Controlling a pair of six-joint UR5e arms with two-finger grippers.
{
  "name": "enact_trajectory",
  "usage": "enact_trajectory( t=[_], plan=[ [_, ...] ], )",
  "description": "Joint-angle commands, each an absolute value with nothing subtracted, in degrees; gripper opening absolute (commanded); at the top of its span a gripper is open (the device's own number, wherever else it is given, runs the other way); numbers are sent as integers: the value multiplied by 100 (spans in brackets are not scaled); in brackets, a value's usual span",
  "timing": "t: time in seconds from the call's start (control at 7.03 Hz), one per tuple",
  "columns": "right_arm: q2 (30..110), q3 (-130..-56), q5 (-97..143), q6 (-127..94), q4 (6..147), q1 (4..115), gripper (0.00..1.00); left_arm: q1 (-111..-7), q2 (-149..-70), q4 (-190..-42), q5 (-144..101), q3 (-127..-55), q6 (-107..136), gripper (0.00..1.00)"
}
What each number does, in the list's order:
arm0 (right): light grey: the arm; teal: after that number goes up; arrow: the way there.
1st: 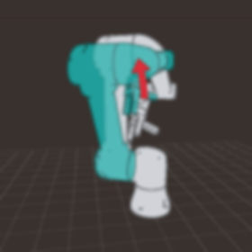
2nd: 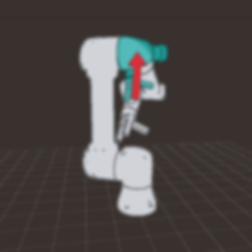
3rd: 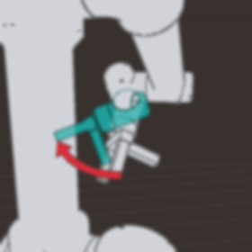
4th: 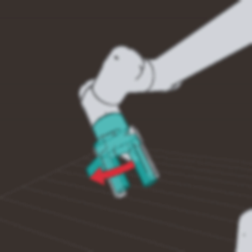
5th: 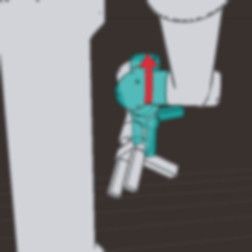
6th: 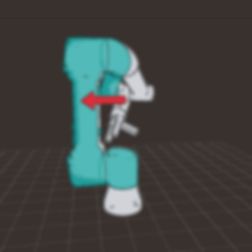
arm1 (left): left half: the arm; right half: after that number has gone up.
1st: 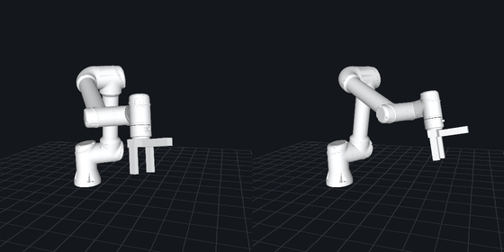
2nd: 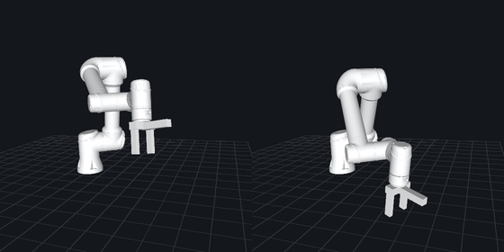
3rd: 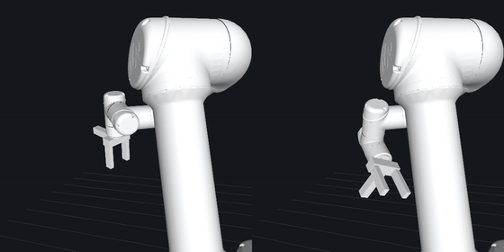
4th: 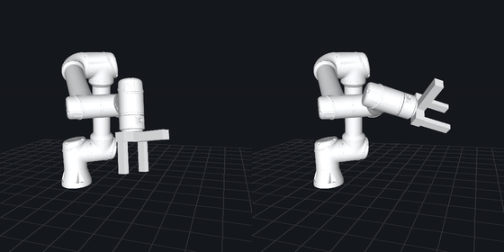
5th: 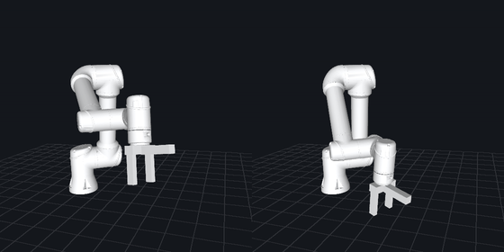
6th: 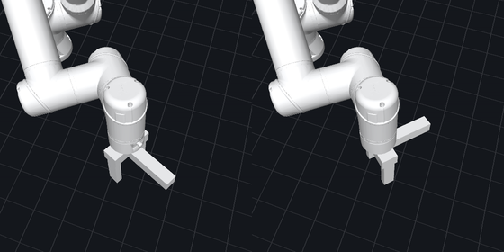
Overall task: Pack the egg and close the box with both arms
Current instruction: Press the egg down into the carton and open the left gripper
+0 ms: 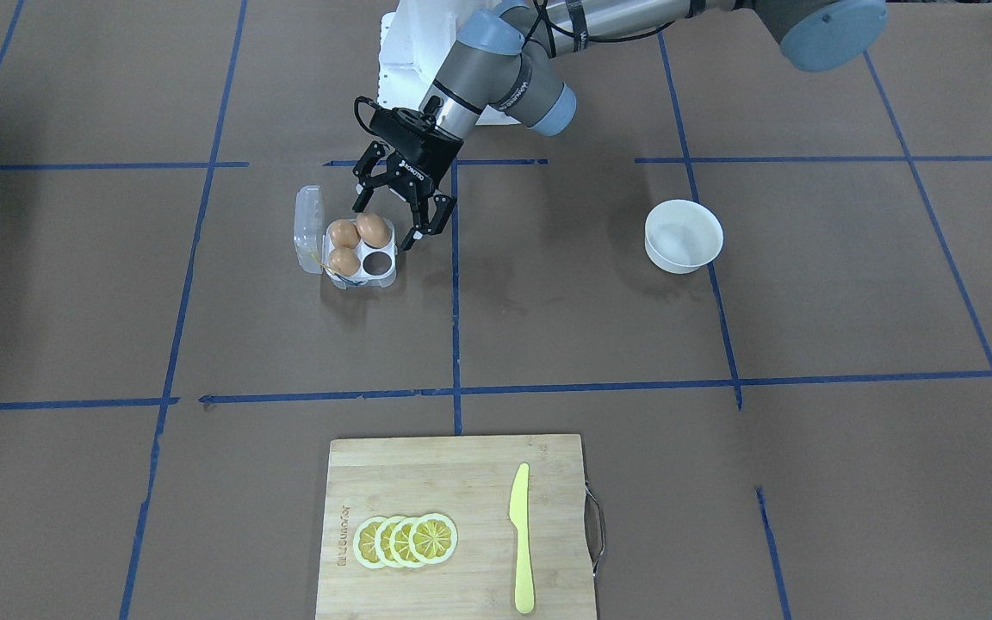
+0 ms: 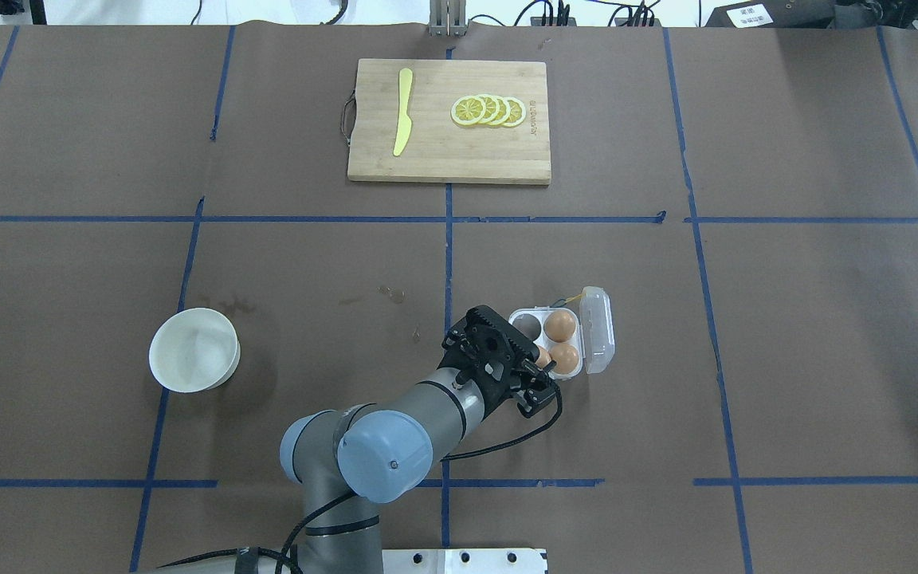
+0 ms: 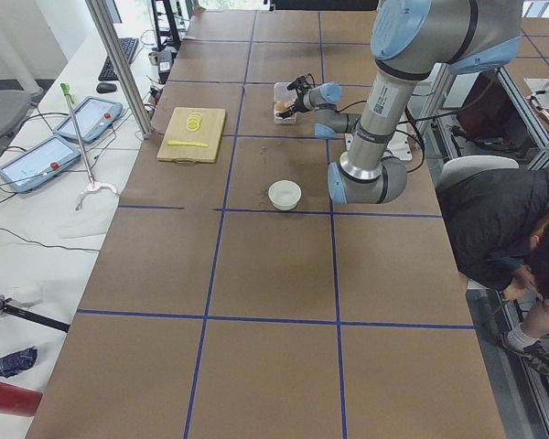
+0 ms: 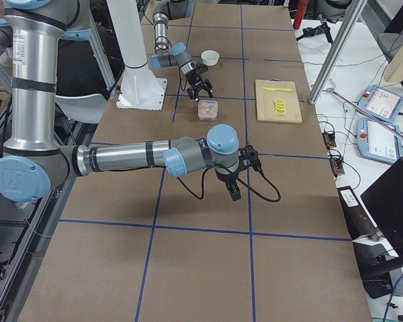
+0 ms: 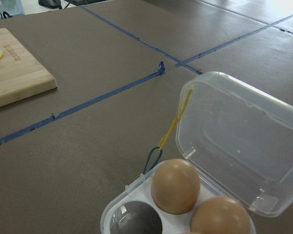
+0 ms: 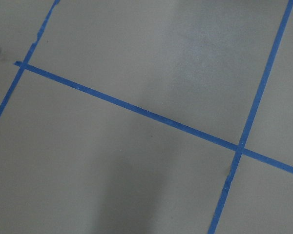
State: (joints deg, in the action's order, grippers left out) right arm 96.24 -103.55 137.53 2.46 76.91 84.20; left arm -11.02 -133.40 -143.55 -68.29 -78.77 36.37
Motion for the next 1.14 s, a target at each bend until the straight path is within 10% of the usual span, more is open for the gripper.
enact_trajectory(
  t=[0.0,1.0],
  plan=[
    [9624,-10354,13755,246,7690,8420,100,-1099,-13333,-14326,-6838,-7980,3621,99],
    [9624,-10336,13755,246,7690,8420,100,-1177,-13359,-14282,-6829,-7770,3604,99]
  ],
)
